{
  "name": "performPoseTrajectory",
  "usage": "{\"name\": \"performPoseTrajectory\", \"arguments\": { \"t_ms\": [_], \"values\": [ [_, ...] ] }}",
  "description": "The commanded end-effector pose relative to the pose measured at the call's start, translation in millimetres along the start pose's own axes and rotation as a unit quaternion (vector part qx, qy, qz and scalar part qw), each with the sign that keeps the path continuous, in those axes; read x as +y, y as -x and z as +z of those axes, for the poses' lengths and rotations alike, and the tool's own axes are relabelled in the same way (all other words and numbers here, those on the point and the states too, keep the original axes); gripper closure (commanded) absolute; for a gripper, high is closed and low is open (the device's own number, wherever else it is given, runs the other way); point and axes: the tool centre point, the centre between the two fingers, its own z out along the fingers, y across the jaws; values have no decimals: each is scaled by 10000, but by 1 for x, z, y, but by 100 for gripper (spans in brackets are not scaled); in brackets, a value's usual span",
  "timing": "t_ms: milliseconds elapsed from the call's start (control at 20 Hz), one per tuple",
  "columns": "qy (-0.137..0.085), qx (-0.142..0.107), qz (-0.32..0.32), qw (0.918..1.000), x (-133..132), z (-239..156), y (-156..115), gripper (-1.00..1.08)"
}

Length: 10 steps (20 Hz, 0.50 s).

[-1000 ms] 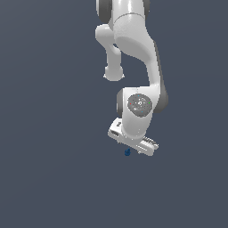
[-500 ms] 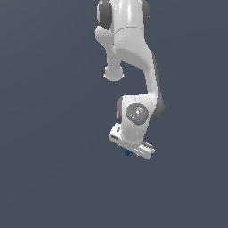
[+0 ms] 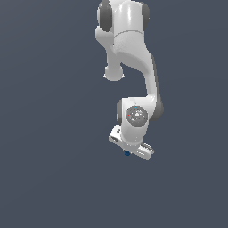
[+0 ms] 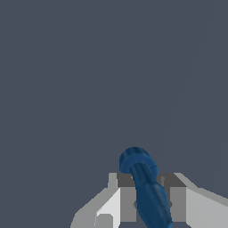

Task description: Pick up the object and move it to a goal position.

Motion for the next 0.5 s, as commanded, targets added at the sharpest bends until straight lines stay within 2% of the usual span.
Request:
{"name": "performPoseTrajectory", "arguments": {
  "t_ms": [0,450],
  "values": [
    [0,0,0,10000,0,0,0,108],
    [0,0,0,10000,0,-2,1,108]
  ]
}}
